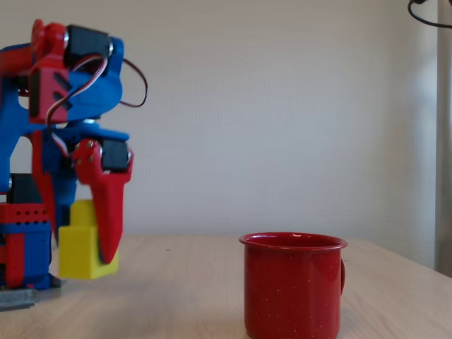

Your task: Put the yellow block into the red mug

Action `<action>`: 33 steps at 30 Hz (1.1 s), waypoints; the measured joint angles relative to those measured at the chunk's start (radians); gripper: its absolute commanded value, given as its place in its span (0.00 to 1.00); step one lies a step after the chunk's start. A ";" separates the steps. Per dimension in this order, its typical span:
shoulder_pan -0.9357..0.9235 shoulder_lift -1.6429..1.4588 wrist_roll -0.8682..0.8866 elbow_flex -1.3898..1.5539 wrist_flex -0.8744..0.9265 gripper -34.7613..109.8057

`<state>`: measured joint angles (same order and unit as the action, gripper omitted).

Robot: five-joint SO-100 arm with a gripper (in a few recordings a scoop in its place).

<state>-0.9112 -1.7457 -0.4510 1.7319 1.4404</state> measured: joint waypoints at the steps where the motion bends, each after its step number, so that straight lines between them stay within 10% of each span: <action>1: 0.009 0.000 0.029 -0.034 0.006 0.24; 15: 0.189 -0.005 0.460 -0.371 0.117 0.24; 33: 0.436 0.175 0.463 -0.675 0.207 0.24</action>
<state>-0.4755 -1.5708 0.0123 1.0569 1.6475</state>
